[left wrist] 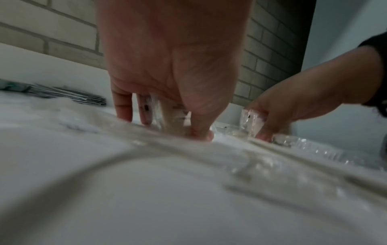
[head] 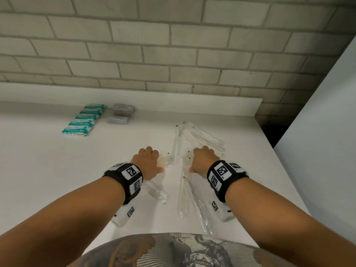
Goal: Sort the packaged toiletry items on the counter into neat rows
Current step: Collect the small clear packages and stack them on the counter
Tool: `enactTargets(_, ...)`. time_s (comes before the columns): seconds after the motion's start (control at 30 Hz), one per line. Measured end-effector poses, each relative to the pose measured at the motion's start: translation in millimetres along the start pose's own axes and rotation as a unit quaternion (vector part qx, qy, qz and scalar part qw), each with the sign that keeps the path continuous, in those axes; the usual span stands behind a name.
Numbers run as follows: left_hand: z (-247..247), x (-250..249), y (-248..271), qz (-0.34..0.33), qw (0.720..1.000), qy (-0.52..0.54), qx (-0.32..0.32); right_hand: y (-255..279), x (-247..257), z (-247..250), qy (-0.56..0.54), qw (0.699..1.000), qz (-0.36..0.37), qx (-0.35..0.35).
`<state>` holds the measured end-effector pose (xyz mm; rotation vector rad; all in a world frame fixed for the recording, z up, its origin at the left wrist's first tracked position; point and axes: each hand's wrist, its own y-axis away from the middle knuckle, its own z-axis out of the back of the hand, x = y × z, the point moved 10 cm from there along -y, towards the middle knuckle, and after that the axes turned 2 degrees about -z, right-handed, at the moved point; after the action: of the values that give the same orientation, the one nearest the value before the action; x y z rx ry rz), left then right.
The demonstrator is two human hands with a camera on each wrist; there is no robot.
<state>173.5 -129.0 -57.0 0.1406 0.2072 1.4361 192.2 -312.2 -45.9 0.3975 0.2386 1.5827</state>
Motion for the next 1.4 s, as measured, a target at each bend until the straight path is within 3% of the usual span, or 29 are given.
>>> enactTargets(0.13, 16.1, -1.1, 7.2, 0.002, 0.991, 0.134, -0.024, -4.1, -4.4, -1.0, -0.116, 0.992, -0.044, 0.024)
enactTargets(0.2, 32.8, 8.0, 12.9, 0.026, 0.962, 0.261, -0.082, -3.9, -2.0, 16.1, -0.18, 0.984, -0.013, -0.001)
enactTargets(0.23, 38.7, 14.7, 15.0, 0.041, 0.928, 0.355, -0.107, -0.2, 5.4, 29.7, -0.217, 0.976, 0.019, -0.017)
enactTargets(0.3, 43.8, 18.2, 20.2, 0.052, 0.795, 0.594, -0.108, 10.6, 28.5, 54.0, -0.333, 0.936, 0.106, -0.032)
enactTargets(0.37, 53.6, 0.5, 28.4, 0.007, 0.661, 0.748, -0.062, 19.8, 52.7, 70.2, -0.483, 0.862, 0.155, -0.012)
enactTargets(0.4, 61.6, -12.2, 32.4, -0.03, 0.614, 0.788, -0.03, 25.5, 65.3, 76.9, -0.543, 0.822, 0.172, -0.005)
enactTargets(0.47, 75.1, -28.3, 42.4, -0.079, 0.557, 0.826, 0.02, 41.9, 90.1, 86.4, -0.582, 0.789, 0.197, -0.01)
enactTargets(0.5, 79.0, -30.3, 47.5, -0.085, 0.54, 0.837, 0.031, 49.9, 98.8, 90.8, -0.566, 0.799, 0.199, -0.035)
enactTargets(0.6, 81.1, -16.9, 54.5, -0.085, 0.524, 0.847, 0.03, 57.8, 114.4, 98.7, -0.472, 0.849, 0.212, -0.108)
enactTargets(0.7, 76.8, 8.9, 59.1, -0.071, 0.516, 0.854, 0.007, 60.4, 131.1, 93.7, -0.429, 0.867, 0.233, -0.094)
enactTargets(0.9, 77.9, 54.7, 73.8, -0.055, 0.498, 0.865, -0.031, 63.9, 140.3, 91.7, -0.542, 0.809, 0.208, -0.089)
enactTargets(1.07, 78.8, 81.2, 88.7, -0.054, 0.516, 0.855, -0.01, 75.2, 179.2, 83.6, -0.558, 0.793, 0.242, -0.034)
enactTargets(1.13, 79.0, 89.2, 92.6, -0.055, 0.518, 0.853, -0.008, 80.4, 191.3, 85.5, -0.549, 0.796, 0.252, -0.041)
enactTargets(1.2, 78.4, 100.1, 94.3, -0.041, 0.517, 0.855, -0.013, 84.5, 195.1, 95.7, -0.559, 0.785, 0.253, -0.088)
enactTargets(1.3, 71.6, 122.7, 93.8, 0.011, 0.494, 0.869, -0.019, 99.9, 192.1, 123.8, -0.528, 0.765, 0.283, -0.235)
enactTargets(1.4, 70.3, 137.9, 97.7, 0.027, 0.467, 0.884, -0.013, 124.6, 219.6, 129.8, -0.279, 0.814, 0.37, -0.35)
